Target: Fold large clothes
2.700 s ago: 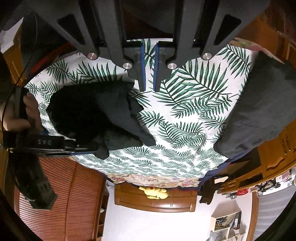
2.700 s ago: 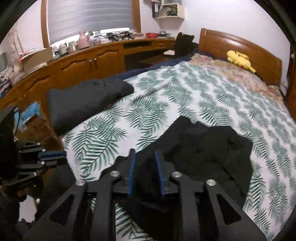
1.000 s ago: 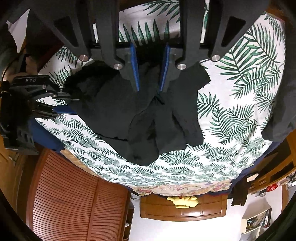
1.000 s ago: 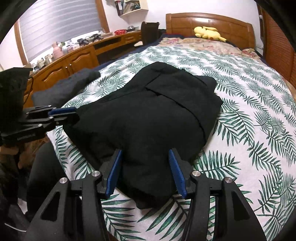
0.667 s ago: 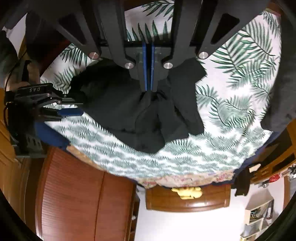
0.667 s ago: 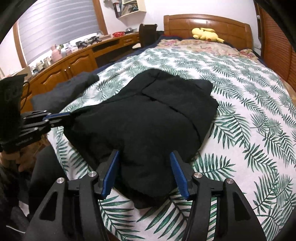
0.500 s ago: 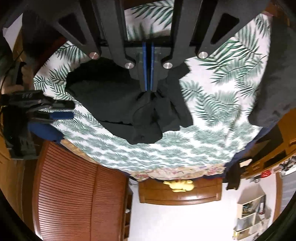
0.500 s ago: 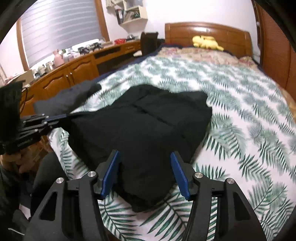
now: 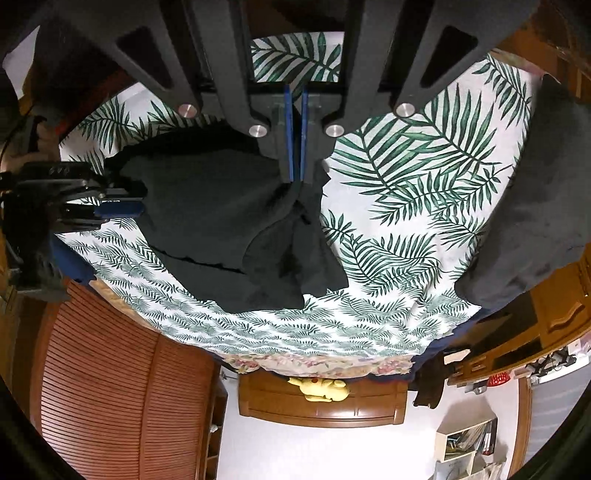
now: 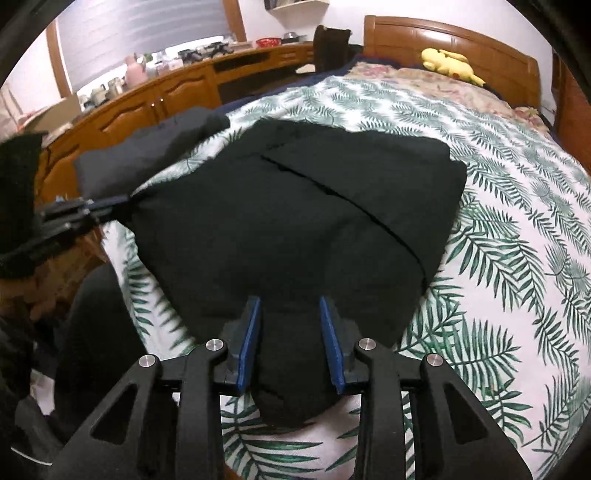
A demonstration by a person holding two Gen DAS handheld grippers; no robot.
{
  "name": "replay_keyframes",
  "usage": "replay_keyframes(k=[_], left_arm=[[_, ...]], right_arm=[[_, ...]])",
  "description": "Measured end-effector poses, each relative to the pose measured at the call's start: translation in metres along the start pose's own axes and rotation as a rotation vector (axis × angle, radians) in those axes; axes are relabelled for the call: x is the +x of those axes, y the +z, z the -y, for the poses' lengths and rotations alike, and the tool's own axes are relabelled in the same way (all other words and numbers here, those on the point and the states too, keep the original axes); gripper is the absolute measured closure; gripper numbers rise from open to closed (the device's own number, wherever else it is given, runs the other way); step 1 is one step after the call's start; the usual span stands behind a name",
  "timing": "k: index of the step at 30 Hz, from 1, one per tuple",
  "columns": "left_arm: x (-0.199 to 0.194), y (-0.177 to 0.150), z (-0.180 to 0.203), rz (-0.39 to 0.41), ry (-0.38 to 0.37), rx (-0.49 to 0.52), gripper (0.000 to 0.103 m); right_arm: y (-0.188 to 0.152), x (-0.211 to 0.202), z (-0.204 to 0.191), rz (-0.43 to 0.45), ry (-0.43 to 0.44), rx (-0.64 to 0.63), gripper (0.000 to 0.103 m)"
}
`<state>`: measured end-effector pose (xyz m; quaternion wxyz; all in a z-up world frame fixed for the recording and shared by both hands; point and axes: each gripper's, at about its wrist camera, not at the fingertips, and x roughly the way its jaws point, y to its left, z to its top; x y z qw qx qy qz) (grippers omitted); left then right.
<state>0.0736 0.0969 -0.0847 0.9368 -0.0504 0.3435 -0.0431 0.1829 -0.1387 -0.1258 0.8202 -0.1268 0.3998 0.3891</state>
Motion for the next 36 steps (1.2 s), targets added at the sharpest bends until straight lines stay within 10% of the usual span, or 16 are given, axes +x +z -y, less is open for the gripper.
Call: replay_keyframes(k=[13, 36], left_arm=[[-0.014, 0.003, 0.001, -0.022, -0.006, -0.019, 0.098], [-0.008, -0.011, 0.003, -0.086, -0.045, -0.020, 0.081]], right_arm=[[0.003, -0.006, 0.001, 0.008, -0.004, -0.012, 0.071], [0.034, -0.013, 0.064, 0.036, -0.167, 0.060, 0.038]])
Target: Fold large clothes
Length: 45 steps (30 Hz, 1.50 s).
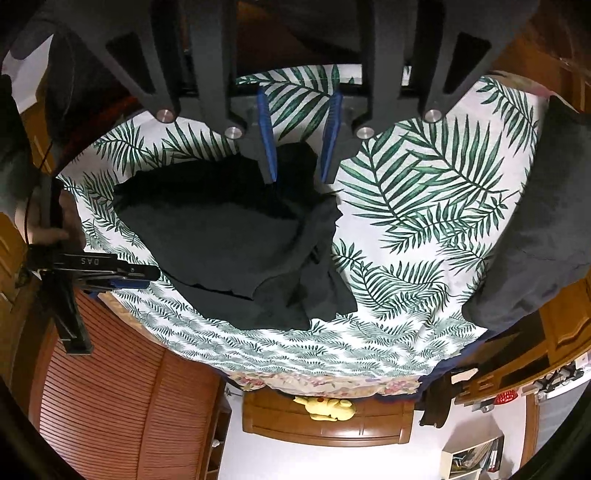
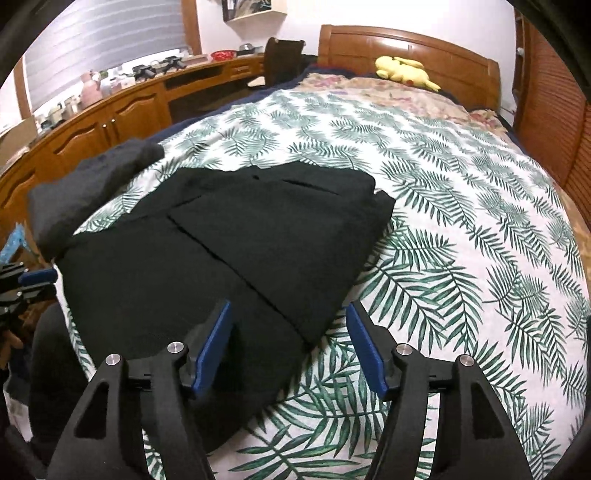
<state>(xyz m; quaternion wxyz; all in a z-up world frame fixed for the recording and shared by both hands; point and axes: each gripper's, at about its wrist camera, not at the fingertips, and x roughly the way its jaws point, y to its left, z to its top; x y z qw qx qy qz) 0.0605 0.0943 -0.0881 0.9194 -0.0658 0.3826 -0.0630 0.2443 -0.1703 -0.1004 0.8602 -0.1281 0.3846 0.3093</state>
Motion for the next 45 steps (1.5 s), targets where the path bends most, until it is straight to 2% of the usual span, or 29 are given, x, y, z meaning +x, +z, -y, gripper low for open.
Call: replay_keyframes(k=[10, 20, 24, 28, 32, 37, 39, 41, 45], left_arm=[[0.018, -0.003, -0.001, -0.026, -0.011, -0.011, 0.079], [0.036, -0.002, -0.002, -0.054, -0.022, -0.030, 0.079], [0.038, -0.002, -0.003, -0.060, -0.030, -0.041, 0.078], [0.039, -0.003, -0.005, -0.064, -0.036, -0.048, 0.077], [0.039, -0.003, -0.005, -0.066, -0.036, -0.049, 0.077], [0.040, -0.005, -0.009, -0.061, -0.050, -0.070, 0.076], [0.041, -0.006, -0.013, -0.058, -0.069, -0.094, 0.076], [0.040, -0.008, -0.015, -0.054, -0.085, -0.109, 0.076], [0.039, -0.008, -0.014, -0.046, -0.093, -0.103, 0.077]], right_arm=[[0.016, 0.025, 0.028, 0.004, -0.028, 0.030, 0.029], [0.056, 0.064, 0.073, -0.006, -0.027, 0.121, 0.028], [0.070, 0.087, 0.086, -0.040, -0.011, 0.157, 0.024], [0.075, 0.109, 0.092, -0.090, 0.043, 0.196, 0.019], [0.072, 0.123, 0.093, -0.124, 0.099, 0.227, 0.018], [0.069, 0.128, 0.094, -0.130, 0.127, 0.248, 0.018], [0.069, 0.129, 0.095, -0.130, 0.142, 0.262, 0.021], [0.068, 0.128, 0.095, -0.124, 0.170, 0.280, 0.031], [0.070, 0.124, 0.086, -0.107, 0.166, 0.252, 0.048]])
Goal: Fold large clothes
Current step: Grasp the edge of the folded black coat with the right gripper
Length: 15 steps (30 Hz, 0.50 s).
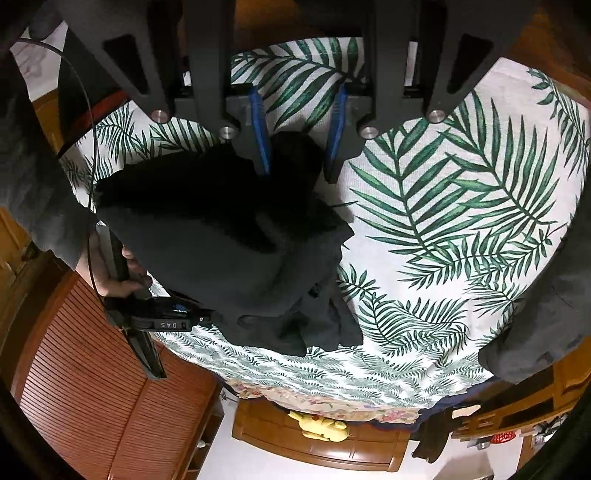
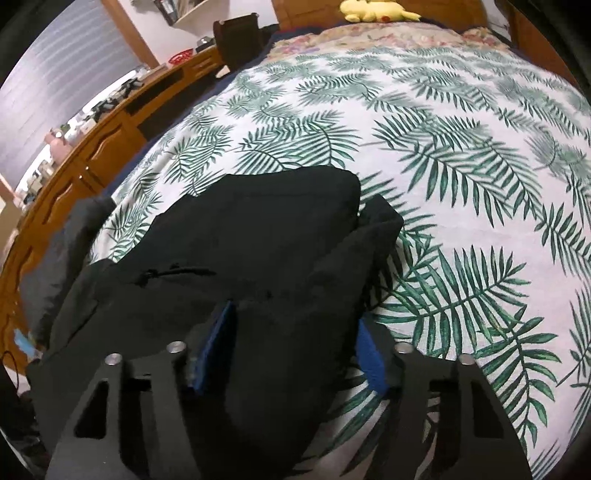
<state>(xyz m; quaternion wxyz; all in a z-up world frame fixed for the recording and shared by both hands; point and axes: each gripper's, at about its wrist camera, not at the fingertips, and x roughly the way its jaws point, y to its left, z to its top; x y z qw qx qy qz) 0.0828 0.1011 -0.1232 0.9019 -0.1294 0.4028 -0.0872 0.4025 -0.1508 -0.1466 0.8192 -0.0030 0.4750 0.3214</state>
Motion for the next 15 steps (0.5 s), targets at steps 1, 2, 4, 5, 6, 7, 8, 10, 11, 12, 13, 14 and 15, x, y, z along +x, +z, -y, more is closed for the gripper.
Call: replay_keyframes(k=[1, 2, 4, 5, 6, 7, 8, 10, 11, 12, 13, 14, 15], left_arm=[[0.000, 0.000, 0.001, 0.002, 0.001, 0.008, 0.082], [0.000, 0.000, 0.002, 0.005, -0.004, 0.017, 0.086], [-0.003, 0.001, 0.005, 0.020, -0.003, 0.028, 0.094], [-0.005, 0.001, 0.006, 0.029, -0.002, 0.036, 0.096], [-0.006, 0.001, 0.008, 0.037, -0.003, 0.044, 0.097], [-0.009, 0.002, 0.010, 0.046, -0.002, 0.052, 0.098], [-0.012, 0.003, 0.011, 0.059, -0.001, 0.059, 0.099], [-0.017, 0.006, 0.013, 0.077, -0.002, 0.066, 0.100], [-0.020, 0.008, 0.013, 0.089, 0.000, 0.068, 0.100], [-0.023, 0.010, 0.012, 0.101, 0.004, 0.072, 0.101], [-0.027, 0.012, 0.012, 0.114, 0.008, 0.074, 0.101], [-0.032, 0.016, 0.009, 0.131, 0.013, 0.076, 0.101], [-0.035, 0.017, 0.008, 0.141, 0.015, 0.077, 0.101]], right_arm=[[0.000, -0.001, -0.003, 0.006, -0.003, -0.011, 0.056], [0.001, -0.003, -0.007, 0.016, -0.020, -0.029, 0.063], [0.001, -0.007, -0.016, 0.034, -0.054, -0.068, 0.071], [0.002, -0.008, -0.019, 0.040, -0.070, -0.083, 0.074], [0.002, -0.011, -0.024, 0.047, -0.089, -0.106, 0.076], [0.003, -0.014, -0.028, 0.060, -0.104, -0.125, 0.078], [0.004, -0.018, -0.031, 0.074, -0.113, -0.136, 0.080], [0.007, -0.024, -0.038, 0.099, -0.125, -0.154, 0.082], [0.009, -0.030, -0.043, 0.117, -0.128, -0.165, 0.083], [0.011, -0.032, -0.047, 0.123, -0.132, -0.173, 0.084], [0.013, -0.036, -0.052, 0.132, -0.139, -0.186, 0.084], [0.014, -0.037, -0.057, 0.138, -0.145, -0.197, 0.085], [0.016, -0.040, -0.064, 0.147, -0.152, -0.211, 0.085]])
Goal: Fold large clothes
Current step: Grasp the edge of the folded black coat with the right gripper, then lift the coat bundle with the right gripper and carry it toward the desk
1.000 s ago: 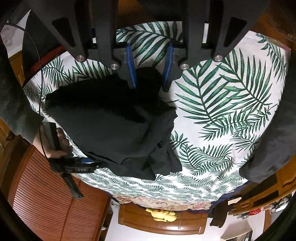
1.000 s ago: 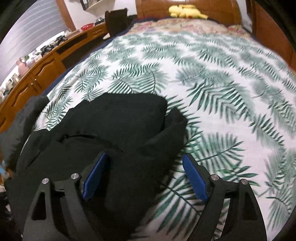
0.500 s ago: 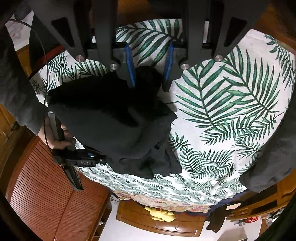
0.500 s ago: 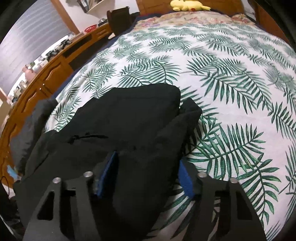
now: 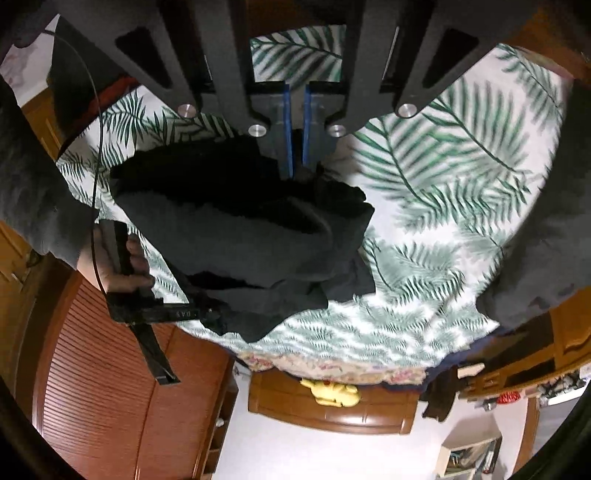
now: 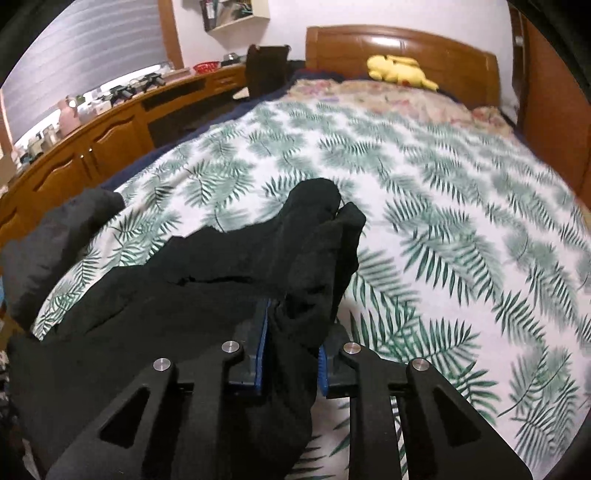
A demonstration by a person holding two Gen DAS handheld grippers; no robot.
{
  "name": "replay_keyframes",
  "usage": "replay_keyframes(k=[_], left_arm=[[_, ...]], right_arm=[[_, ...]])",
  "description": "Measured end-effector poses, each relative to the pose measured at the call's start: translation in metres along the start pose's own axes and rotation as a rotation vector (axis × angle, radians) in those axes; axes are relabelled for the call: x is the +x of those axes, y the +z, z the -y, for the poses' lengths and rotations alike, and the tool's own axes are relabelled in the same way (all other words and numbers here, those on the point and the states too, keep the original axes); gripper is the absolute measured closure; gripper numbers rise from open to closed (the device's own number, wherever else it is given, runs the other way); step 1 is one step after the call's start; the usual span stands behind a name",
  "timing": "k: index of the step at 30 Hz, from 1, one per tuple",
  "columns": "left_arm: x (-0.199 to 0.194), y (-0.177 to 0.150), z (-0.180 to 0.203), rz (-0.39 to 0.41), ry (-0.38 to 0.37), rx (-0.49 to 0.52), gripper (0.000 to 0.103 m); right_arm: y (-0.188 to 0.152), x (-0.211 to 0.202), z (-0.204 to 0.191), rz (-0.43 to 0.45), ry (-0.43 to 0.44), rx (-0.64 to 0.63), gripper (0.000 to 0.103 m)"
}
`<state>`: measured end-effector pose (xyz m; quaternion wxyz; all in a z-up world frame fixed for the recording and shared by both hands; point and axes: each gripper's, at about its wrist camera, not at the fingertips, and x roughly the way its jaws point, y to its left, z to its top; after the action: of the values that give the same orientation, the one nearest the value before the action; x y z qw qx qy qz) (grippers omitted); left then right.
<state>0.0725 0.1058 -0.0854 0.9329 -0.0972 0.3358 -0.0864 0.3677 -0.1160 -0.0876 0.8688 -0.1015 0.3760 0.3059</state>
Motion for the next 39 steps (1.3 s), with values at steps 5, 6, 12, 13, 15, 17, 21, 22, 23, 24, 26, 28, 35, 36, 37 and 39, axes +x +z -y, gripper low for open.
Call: replay_keyframes(k=[5, 6, 12, 13, 15, 17, 21, 22, 23, 24, 26, 28, 35, 36, 37, 39], left_arm=[[-0.018, 0.016, -0.016, 0.052, 0.034, 0.020, 0.102], [-0.023, 0.019, -0.021, 0.062, 0.043, 0.023, 0.102], [-0.056, 0.037, -0.055, 0.124, 0.122, 0.040, 0.102], [-0.061, 0.040, -0.060, 0.131, 0.137, 0.042, 0.102], [-0.073, 0.045, -0.074, 0.148, 0.173, 0.046, 0.102], [-0.086, 0.051, -0.088, 0.163, 0.199, 0.042, 0.102], [-0.112, 0.061, -0.114, 0.196, 0.262, 0.048, 0.102], [-0.120, 0.065, -0.122, 0.206, 0.280, 0.053, 0.102], [-0.125, 0.068, -0.128, 0.213, 0.294, 0.054, 0.102], [-0.132, 0.071, -0.136, 0.223, 0.310, 0.052, 0.102], [-0.145, 0.077, -0.151, 0.241, 0.342, 0.049, 0.102], [-0.160, 0.083, -0.168, 0.260, 0.385, 0.044, 0.102], [-0.208, 0.074, -0.234, 0.285, 0.552, -0.018, 0.101], [-0.212, 0.071, -0.242, 0.285, 0.568, -0.028, 0.101], [-0.216, 0.065, -0.252, 0.281, 0.592, -0.044, 0.101], [-0.214, 0.051, -0.269, 0.232, 0.628, -0.067, 0.101]], right_arm=[[0.022, -0.005, -0.026, 0.034, -0.014, -0.043, 0.086], [0.026, -0.006, -0.032, 0.040, -0.016, -0.047, 0.087], [0.059, -0.006, -0.076, 0.085, 0.002, -0.087, 0.087], [0.065, -0.005, -0.084, 0.092, 0.008, -0.096, 0.087], [0.077, -0.003, -0.104, 0.107, 0.025, -0.115, 0.087], [0.090, -0.001, -0.123, 0.125, 0.043, -0.131, 0.087], [0.114, 0.003, -0.164, 0.155, 0.068, -0.168, 0.087], [0.121, 0.004, -0.175, 0.163, 0.076, -0.176, 0.087], [0.128, 0.005, -0.186, 0.171, 0.084, -0.184, 0.087], [0.134, 0.006, -0.197, 0.179, 0.090, -0.192, 0.087], [0.147, 0.007, -0.217, 0.197, 0.102, -0.208, 0.087], [0.161, 0.007, -0.243, 0.217, 0.121, -0.229, 0.087], [0.182, 0.015, -0.327, 0.261, 0.197, -0.294, 0.087], [0.182, 0.017, -0.336, 0.263, 0.205, -0.302, 0.087], [0.182, 0.022, -0.348, 0.263, 0.210, -0.310, 0.087], [0.178, 0.037, -0.371, 0.232, 0.202, -0.312, 0.085]])
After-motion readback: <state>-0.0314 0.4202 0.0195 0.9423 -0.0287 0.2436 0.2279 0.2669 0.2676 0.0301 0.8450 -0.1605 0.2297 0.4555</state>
